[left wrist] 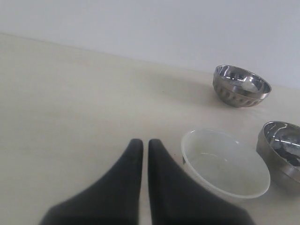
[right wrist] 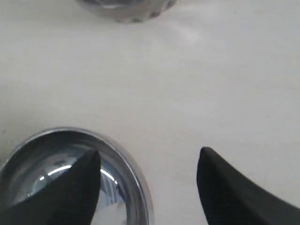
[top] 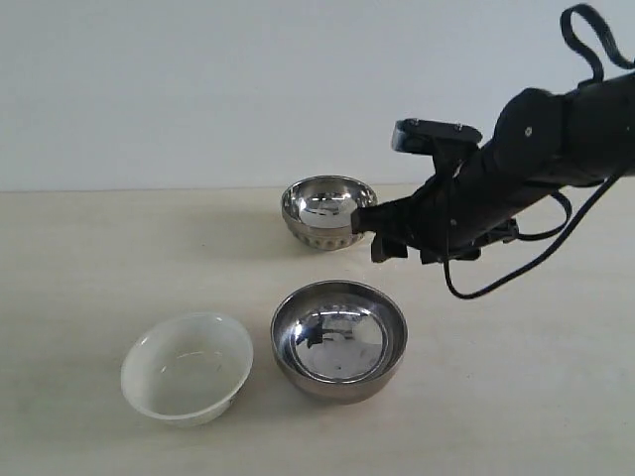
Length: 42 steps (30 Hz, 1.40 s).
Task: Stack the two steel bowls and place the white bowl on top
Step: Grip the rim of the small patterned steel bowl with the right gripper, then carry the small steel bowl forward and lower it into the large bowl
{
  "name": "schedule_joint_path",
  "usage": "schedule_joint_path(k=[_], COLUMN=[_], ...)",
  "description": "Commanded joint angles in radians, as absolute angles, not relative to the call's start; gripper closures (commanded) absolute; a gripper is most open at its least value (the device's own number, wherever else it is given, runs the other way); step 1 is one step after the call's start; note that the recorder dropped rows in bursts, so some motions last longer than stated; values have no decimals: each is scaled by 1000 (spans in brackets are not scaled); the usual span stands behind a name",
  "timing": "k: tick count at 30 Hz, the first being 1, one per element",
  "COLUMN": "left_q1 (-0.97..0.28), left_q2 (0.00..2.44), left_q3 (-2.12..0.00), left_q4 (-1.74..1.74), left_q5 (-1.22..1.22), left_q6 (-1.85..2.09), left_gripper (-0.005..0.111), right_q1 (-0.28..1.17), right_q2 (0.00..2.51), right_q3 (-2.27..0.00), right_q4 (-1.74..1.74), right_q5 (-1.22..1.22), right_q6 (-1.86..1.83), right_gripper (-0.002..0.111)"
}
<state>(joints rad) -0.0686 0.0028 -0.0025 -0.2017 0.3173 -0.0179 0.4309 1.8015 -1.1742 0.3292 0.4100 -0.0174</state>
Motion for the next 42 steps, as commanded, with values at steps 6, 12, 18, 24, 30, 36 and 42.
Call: schedule_joint_path(k=[6,12,18,24,30,36,42], left_q1=[-66,-66,-66,-66,-66,-66,-66], left_q2=[0,0,0,0,0,0,0], left_q3=[0,0,0,0,0,0,0], left_q4=[-201,-201,-201,-201,-201,-201,-201], left_q5=[313,313,313,313,313,313,313], left_q6=[-27,-27,-27,-27,-27,-27,-27], left_gripper=[103,103,103,103,103,103,103], right_q1=[408,408,383,378,380,380,380], right_q2=[1853,2065,2280,2413,2451,2410,2324], right_q3=[-1457,-1753,-2030,-2067,-2067,-2067,-2067], right_q4=[301,247,34,36,38,68,87], right_q5=[480,608,745,681,654,705,788], right_q6=[38,108,264,264,262,271,259], right_gripper=[54,54,54,54,84,108,108])
